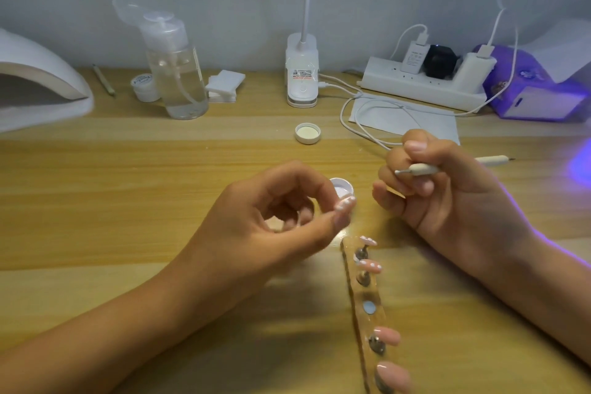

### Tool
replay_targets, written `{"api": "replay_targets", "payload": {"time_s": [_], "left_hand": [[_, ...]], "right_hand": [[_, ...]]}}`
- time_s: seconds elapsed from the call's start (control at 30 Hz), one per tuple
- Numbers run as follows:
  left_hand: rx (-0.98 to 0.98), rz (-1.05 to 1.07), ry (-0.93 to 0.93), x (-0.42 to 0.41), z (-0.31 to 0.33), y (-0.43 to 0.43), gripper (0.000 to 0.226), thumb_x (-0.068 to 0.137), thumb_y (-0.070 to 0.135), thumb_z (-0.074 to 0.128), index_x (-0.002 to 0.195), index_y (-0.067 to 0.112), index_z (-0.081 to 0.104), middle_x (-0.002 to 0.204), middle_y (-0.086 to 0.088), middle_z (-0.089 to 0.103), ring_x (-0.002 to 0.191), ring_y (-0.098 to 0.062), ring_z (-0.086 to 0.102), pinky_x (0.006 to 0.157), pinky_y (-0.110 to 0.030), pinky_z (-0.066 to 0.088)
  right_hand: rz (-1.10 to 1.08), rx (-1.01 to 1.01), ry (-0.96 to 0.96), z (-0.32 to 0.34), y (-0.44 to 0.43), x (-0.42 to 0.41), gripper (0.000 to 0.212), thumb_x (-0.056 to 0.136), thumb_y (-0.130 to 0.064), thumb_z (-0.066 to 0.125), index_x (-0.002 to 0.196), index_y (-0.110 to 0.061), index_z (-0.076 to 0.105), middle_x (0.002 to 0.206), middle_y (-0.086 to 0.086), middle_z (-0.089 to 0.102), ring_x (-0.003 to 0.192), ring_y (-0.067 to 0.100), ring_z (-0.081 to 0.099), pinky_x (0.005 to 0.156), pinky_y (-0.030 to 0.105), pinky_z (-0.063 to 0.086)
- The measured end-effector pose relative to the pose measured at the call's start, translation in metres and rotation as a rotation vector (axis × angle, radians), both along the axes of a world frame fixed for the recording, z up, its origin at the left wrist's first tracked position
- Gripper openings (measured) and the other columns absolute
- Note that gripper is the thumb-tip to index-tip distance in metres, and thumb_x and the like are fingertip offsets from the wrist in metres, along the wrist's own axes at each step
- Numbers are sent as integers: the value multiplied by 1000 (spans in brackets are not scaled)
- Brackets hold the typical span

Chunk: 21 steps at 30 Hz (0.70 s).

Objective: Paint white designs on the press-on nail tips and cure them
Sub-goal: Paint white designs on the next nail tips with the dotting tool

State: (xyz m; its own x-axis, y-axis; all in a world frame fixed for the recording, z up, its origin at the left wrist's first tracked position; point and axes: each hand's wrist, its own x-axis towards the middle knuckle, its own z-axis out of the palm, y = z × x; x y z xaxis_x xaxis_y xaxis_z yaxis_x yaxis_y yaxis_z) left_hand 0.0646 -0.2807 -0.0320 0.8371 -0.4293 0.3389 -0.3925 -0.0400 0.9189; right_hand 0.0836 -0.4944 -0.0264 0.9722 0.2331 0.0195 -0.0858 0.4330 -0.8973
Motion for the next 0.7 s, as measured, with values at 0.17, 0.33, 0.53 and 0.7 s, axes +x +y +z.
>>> {"api": "replay_targets", "payload": {"time_s": [0.17, 0.33, 0.53, 0.7], "left_hand": [[195, -57, -389, -8, 6, -4, 8, 82, 23, 73, 81, 16, 70, 68, 1, 49, 60, -12, 45, 55, -15, 32], [359, -83, -467, -13, -2, -7, 12, 85, 25, 71, 77, 16, 71, 61, 6, 47, 59, 3, 38, 61, -5, 28], [475, -47, -534, -21, -7, -10, 14, 88, 32, 67, 78, 23, 70, 67, 16, 40, 61, 14, 36, 68, 3, 22], [480, -99, -521, -19, -10, -10, 8, 85, 29, 73, 78, 24, 72, 65, 15, 36, 57, 15, 35, 65, 2, 21]], "right_hand": [[-33, 15, 16, -2, -1, 3, 25, 83, -19, 56, 60, -23, 48, 53, -6, 36, 53, 8, 39, 66, 23, 52], [-42, 10, 25, -2, -1, 3, 25, 83, -19, 57, 60, -22, 47, 53, -5, 37, 53, 8, 40, 66, 24, 52], [-50, -25, 11, -1, -1, 2, 26, 82, -18, 56, 61, -19, 41, 53, -4, 36, 51, 7, 41, 67, 24, 53], [-51, -37, 8, -1, 0, 1, 26, 83, -18, 56, 64, -17, 38, 54, -3, 36, 51, 8, 40, 68, 24, 53]]}}
